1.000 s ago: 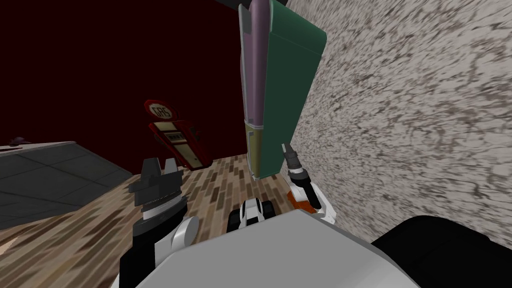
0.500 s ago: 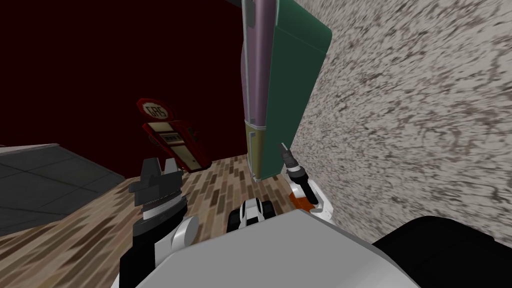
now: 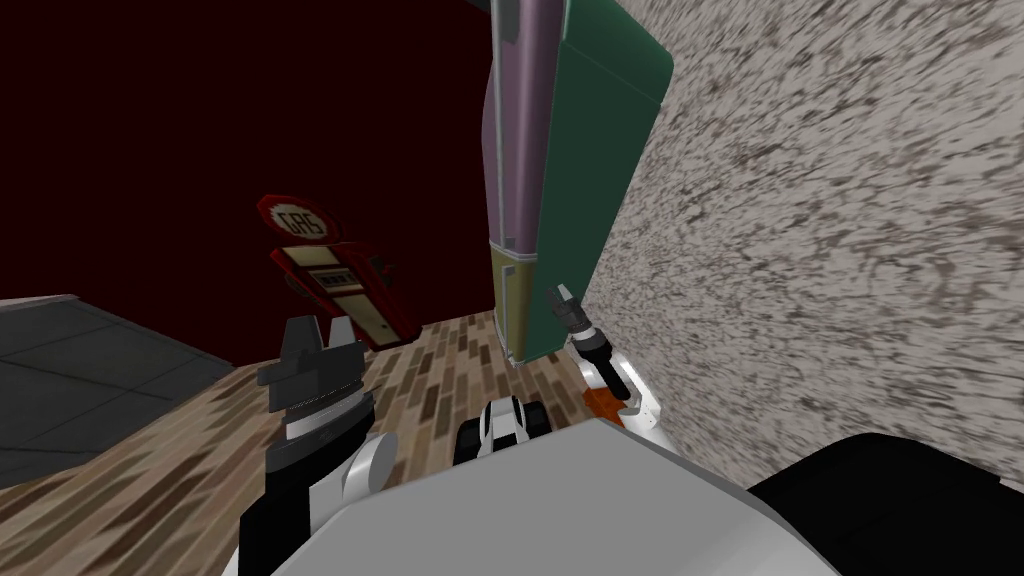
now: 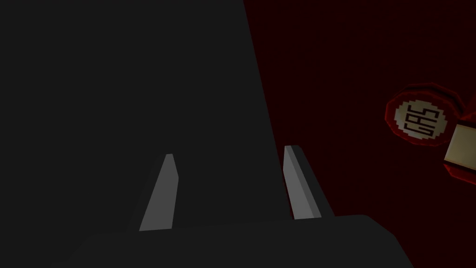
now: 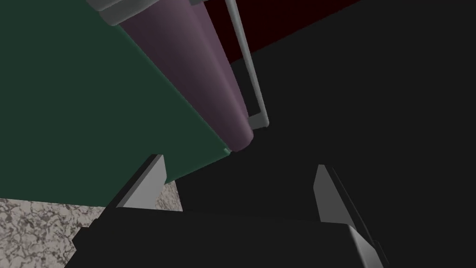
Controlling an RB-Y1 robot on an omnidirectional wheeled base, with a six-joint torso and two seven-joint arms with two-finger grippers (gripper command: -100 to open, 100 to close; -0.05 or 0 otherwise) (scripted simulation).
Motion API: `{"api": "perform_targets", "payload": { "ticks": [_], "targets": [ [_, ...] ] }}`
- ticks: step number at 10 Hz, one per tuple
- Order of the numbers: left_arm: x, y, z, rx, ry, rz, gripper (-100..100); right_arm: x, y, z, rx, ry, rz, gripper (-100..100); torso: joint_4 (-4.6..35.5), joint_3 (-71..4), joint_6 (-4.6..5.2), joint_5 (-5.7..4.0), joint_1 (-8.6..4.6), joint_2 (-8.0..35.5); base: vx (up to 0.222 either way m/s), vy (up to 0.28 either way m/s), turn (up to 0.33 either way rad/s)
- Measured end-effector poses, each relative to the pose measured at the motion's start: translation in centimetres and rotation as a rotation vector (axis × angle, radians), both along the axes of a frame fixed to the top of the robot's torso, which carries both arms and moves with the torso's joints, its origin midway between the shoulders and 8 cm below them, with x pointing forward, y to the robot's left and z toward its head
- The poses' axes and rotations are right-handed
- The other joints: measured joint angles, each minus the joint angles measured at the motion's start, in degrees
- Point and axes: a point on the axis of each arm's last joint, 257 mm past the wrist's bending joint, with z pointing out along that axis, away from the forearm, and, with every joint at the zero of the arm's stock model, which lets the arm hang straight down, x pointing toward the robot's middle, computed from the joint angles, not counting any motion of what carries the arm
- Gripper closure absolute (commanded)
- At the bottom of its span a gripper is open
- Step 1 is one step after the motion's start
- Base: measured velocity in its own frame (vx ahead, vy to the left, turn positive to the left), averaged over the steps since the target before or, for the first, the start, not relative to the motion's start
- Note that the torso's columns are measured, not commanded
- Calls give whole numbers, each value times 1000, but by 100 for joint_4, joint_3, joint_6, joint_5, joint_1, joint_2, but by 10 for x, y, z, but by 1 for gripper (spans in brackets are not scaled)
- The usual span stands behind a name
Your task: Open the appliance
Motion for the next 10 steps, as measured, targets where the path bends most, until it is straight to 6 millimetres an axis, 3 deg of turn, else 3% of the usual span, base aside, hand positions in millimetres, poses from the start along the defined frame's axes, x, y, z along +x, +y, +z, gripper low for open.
{"api": "perform_targets", "payload": {
  "ticks": [10],
  "targets": [
    [0, 0, 0, 0, 0, 0, 0, 40, 3, -28, -500, -82, -250, -100, 1, 3, 0, 0, -3, 6, 76, 77, -46]
  ]
}}
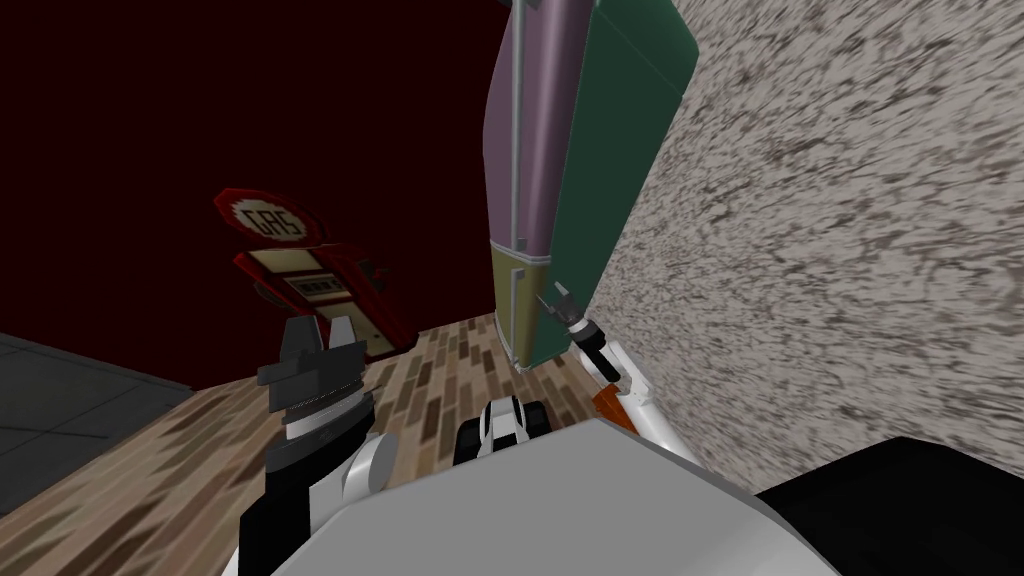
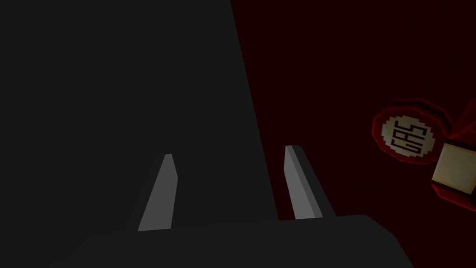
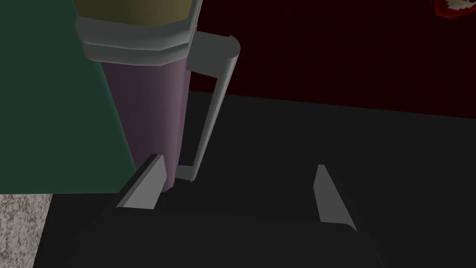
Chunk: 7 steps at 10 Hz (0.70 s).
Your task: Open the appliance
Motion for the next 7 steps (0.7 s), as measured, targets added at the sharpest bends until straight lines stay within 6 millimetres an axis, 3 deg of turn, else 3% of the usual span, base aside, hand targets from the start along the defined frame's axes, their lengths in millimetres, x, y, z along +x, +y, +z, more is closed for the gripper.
{"api": "perform_targets", "payload": {
  "ticks": [7],
  "targets": [
    [0, 0, 0, 0, 0, 0, 0, 31, -10, -23, -325, -57, -152, -100, -1, -3, 0, 2, 5, -6, 60, 62, -39]
  ]
}}
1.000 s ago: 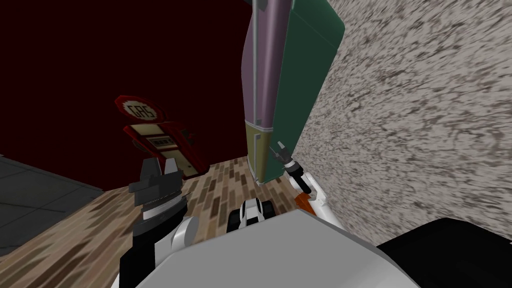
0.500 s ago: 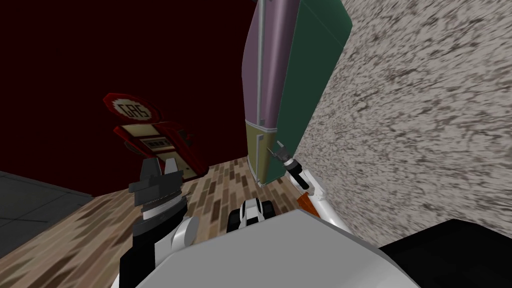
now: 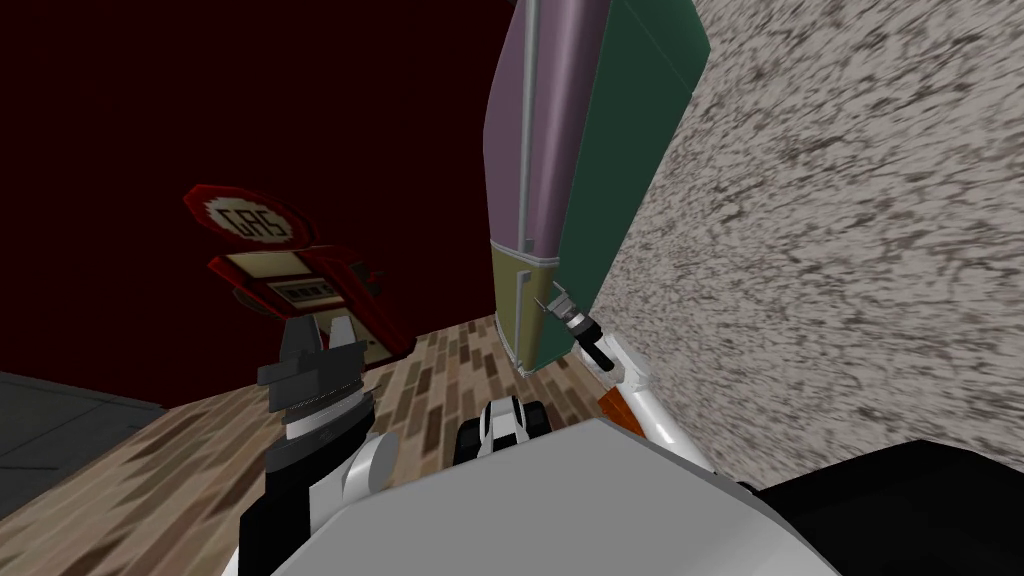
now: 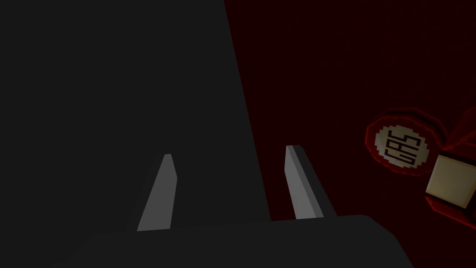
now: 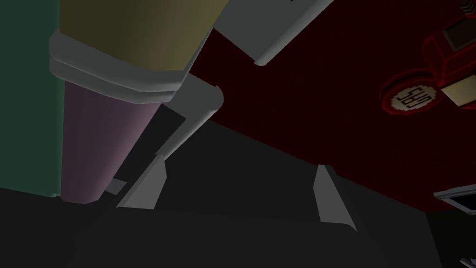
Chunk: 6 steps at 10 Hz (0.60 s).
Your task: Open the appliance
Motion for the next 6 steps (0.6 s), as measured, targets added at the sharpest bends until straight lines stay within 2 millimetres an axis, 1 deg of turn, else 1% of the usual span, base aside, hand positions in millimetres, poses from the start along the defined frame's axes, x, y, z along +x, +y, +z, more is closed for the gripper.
{"api": "perform_targets", "payload": {
  "ticks": [1, 3, 5, 6],
  "targets": [
    [0, 0, 0, 0, 0, 0, 0, 4, -2, -3, -54, -10, -24, -100, 1, 1, 1, -2, -4, 1, 102, 92, -70],
    [0, 0, 0, 0, 0, 0, 0, 14, -8, -8, -153, -29, -71, -100, 1, 3, 0, -3, -7, 6, 53, 65, -26],
    [0, 0, 0, 0, 0, 0, 0, 25, -15, -15, -269, -53, -119, -100, 2, 4, 2, -1, 1, 5, 76, 94, -68],
    [0, 0, 0, 0, 0, 0, 0, 31, -21, -17, -335, -66, -147, -100, -1, -2, 0, 1, 5, -5, 58, 64, -8]
  ]
}}
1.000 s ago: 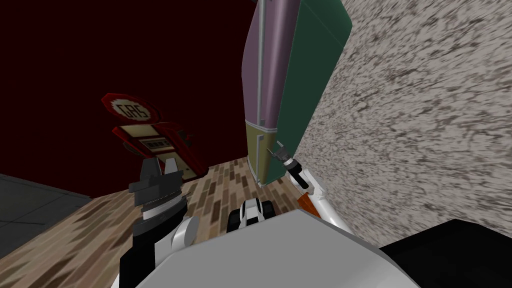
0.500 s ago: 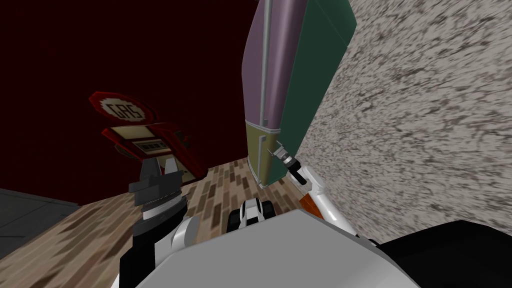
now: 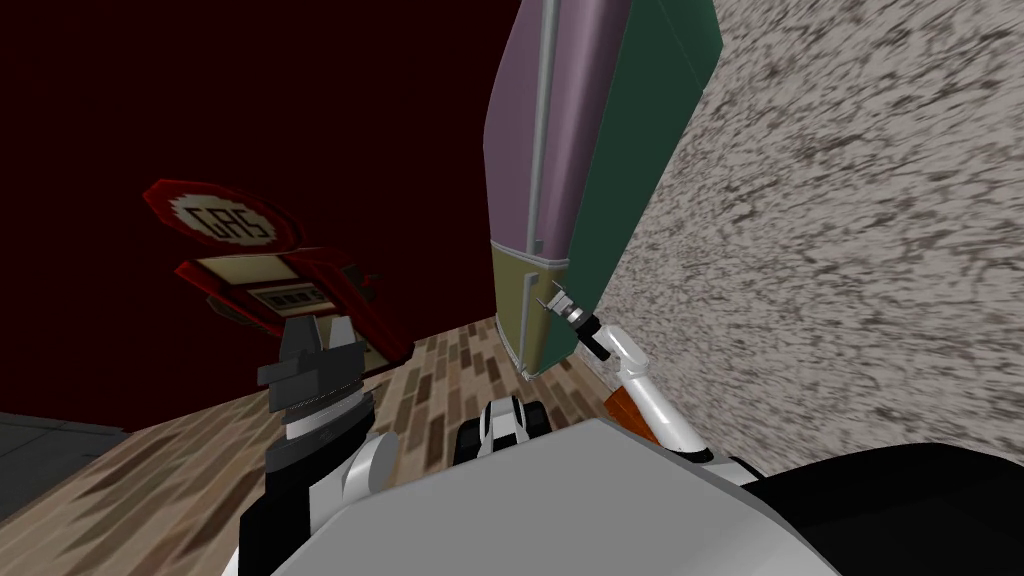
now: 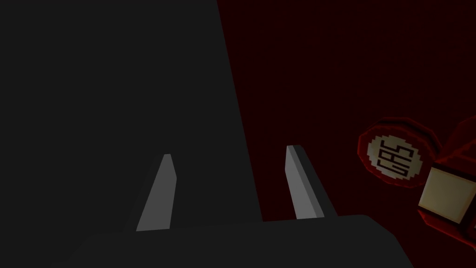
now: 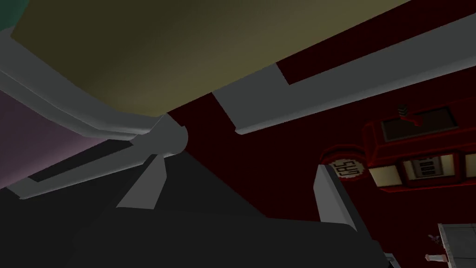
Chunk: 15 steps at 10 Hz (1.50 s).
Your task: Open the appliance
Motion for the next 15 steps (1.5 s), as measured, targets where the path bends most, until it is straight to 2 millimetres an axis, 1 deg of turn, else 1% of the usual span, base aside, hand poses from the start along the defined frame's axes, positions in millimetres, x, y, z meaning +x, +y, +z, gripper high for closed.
{"api": "perform_targets", "payload": {
  "ticks": [2, 5, 8, 9, 11, 12, 13, 14, 15],
  "targets": [
    [0, 0, 0, 0, 0, 0, 0, 5, -6, -3, -77, -18, -32, -100, 3, 8, 1, -6, -19, 13, 45, 55, -40],
    [0, 0, 0, 0, 0, 0, 0, 18, -19, -8, -238, -54, -96, -100, 1, 2, 0, -1, -2, 4, 61, 76, -42],
    [0, 0, 0, 0, 0, 0, 0, 27, -30, -8, -371, -87, -142, -100, 2, 3, -1, -3, -12, 6, 40, 45, -23],
    [0, 0, 0, 0, 0, 0, 0, 27, -30, -8, -378, -89, -145, -100, 3, 6, -1, -5, -17, 11, 47, 63, 14],
    [0, 0, 0, 0, 0, 0, 0, 29, -38, -2, -380, -89, -146, -100, -3, -8, -2, 2, 4, -12, 57, 63, -8],
    [0, 0, 0, 0, 0, 0, 0, 29, -38, -2, -380, -89, -146, 100, -3, -4, -9, -3, -13, -2, 5, 4, -14],
    [0, 0, 0, 0, 0, 0, 0, 30, -39, 2, -380, -96, -149, 100, -18, -2, -9, -15, -23, -5, -107, -108, 335],
    [0, 0, 0, 0, 0, 0, 0, 35, -47, -9, -358, -48, -152, 100, -62, -10, -21, -49, -69, -23, -118, -164, 425],
    [0, 0, 0, 0, 0, 0, 0, 37, -65, -21, -332, -6, -191, 100, -99, -18, 9, -94, -110, -33, -67, -101, 388]
  ]
}}
